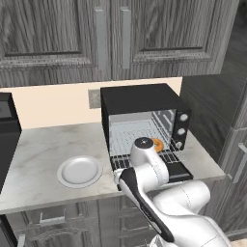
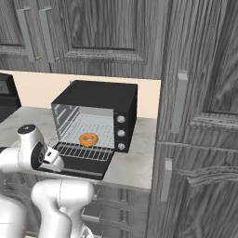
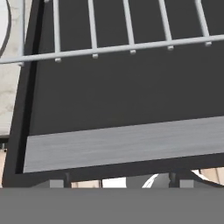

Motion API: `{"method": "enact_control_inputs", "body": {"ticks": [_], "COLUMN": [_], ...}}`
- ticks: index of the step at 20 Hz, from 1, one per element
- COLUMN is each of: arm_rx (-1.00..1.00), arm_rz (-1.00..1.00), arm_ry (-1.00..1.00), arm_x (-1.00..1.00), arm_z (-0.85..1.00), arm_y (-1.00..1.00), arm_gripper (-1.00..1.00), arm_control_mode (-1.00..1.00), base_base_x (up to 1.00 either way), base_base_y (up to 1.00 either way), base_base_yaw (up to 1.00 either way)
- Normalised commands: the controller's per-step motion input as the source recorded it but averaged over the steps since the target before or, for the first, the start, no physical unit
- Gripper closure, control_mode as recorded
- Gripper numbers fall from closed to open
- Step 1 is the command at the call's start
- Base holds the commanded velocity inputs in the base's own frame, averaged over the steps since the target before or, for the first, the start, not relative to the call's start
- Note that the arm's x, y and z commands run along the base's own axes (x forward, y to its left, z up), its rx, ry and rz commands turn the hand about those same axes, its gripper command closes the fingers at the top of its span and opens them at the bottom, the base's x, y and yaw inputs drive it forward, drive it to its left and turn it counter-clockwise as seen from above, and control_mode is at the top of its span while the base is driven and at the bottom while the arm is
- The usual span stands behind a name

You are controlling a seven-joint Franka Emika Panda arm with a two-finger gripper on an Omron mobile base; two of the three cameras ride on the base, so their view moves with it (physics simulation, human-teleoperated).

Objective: Pick up the bagel from the plate, place it on the toaster oven rack, close the door, and set the timer.

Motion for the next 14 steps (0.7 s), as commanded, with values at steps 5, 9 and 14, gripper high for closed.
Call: {"method": "enact_control_inputs", "body": {"ticks": [5, 9, 14], "arm_rx": [0.0, 0.0, 0.0], "arm_rz": [-0.01, -0.01, -0.02], "arm_ry": [0.0, 0.0, 0.0], "arm_x": [0.53, 0.52, 0.53], "arm_z": [-0.11, -0.04, 0.0], "arm_y": [0.05, 0.0, 0.0], "arm_gripper": [-1.0, -1.0, -1.0], "arm_control_mode": [-1.0, -1.0, -1.0], "base_base_x": [0.0, 0.0, 0.0], "base_base_y": [0.0, 0.0, 0.0], "base_base_yaw": [0.0, 0.0, 0.0]}}
